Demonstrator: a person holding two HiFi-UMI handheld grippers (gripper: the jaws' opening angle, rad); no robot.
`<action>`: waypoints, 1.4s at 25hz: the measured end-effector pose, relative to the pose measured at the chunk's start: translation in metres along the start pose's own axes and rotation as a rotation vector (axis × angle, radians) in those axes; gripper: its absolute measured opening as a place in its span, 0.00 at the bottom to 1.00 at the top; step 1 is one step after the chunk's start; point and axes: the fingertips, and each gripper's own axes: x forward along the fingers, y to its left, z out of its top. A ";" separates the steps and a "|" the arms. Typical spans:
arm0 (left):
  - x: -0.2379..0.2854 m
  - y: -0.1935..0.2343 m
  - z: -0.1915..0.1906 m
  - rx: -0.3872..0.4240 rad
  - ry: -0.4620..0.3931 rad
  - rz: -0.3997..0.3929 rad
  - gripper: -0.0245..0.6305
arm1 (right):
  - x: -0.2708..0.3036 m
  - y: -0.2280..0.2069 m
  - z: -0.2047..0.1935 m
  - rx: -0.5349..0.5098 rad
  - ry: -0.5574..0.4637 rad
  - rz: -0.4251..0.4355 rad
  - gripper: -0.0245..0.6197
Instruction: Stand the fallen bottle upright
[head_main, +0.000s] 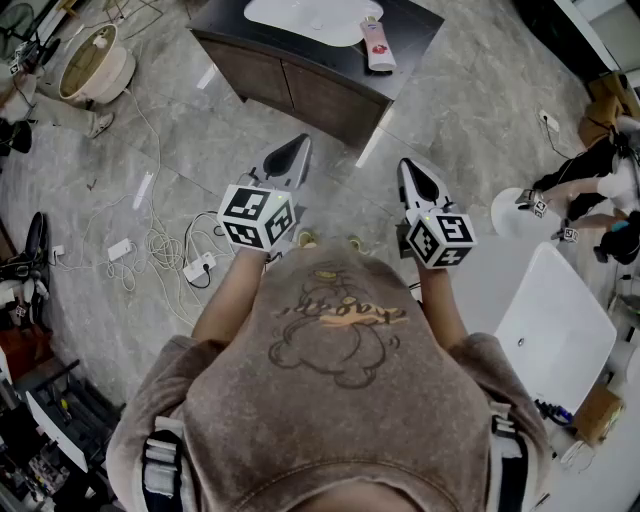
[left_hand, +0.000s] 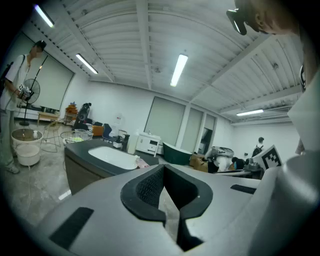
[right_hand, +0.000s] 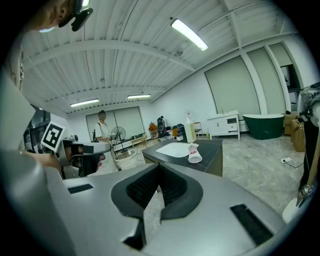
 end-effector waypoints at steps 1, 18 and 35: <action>0.000 0.003 0.000 0.001 0.001 -0.005 0.07 | 0.003 0.003 -0.001 0.001 0.001 -0.002 0.03; 0.002 0.068 0.000 0.004 0.008 -0.061 0.07 | 0.075 0.053 -0.015 0.029 -0.010 0.011 0.03; 0.113 0.154 0.041 -0.016 -0.006 -0.030 0.07 | 0.219 -0.001 0.033 0.029 0.017 0.072 0.03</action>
